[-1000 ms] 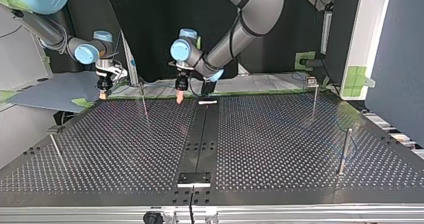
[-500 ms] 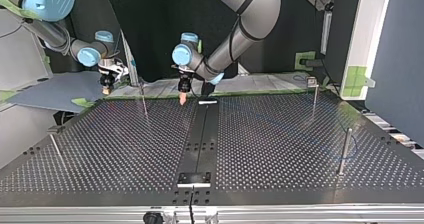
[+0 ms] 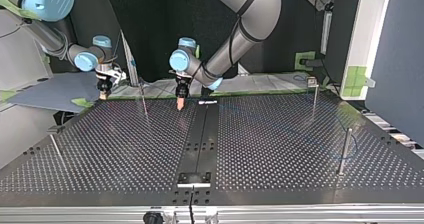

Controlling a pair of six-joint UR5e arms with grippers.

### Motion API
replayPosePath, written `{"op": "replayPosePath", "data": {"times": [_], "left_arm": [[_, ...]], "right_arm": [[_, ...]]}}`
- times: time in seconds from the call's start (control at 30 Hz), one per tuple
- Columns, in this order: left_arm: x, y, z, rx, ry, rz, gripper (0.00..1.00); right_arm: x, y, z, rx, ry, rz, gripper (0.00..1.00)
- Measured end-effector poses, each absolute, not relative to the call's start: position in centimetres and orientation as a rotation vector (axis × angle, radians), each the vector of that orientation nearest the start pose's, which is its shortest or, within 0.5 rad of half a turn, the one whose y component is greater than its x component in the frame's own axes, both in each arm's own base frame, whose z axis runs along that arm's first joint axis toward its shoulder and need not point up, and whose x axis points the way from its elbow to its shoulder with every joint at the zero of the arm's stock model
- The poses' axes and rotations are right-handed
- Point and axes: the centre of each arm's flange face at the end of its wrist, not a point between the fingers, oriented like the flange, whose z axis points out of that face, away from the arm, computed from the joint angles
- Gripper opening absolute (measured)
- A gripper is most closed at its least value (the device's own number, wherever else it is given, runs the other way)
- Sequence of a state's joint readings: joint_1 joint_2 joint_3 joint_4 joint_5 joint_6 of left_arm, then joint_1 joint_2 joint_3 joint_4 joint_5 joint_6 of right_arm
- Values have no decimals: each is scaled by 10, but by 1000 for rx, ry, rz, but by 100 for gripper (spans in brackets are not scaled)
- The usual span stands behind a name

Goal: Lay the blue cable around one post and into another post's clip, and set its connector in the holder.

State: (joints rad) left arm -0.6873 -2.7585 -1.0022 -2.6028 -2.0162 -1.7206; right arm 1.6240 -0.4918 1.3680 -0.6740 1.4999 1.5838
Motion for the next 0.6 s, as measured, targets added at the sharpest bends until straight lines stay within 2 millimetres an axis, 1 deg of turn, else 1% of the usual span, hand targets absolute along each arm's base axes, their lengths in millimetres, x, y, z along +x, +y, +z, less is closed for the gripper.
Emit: {"op": "replayPosePath", "data": {"times": [0.17, 0.33, 0.37, 0.5, 0.53, 0.6], "left_arm": [[563, -568, -13, 106, 1657, -261, 10], [564, -567, -13, 113, 1662, -256, 10], [565, -566, -13, 117, 1665, -252, 7], [566, -564, -14, 126, 1672, -242, 7], [566, -564, -14, 127, 1672, -241, 4], [567, -564, -14, 130, 1673, -244, 4]], "right_arm": [[178, -707, -45, 1416, -1307, 1238, 4], [177, -721, -33, 1398, -1306, 1253, 4], [177, -723, -32, 1397, -1306, 1253, 4], [176, -727, -28, 1394, -1301, 1252, 4], [176, -728, -28, 1392, -1300, 1251, 4], [175, -729, -27, 1390, -1293, 1249, 4]]}}
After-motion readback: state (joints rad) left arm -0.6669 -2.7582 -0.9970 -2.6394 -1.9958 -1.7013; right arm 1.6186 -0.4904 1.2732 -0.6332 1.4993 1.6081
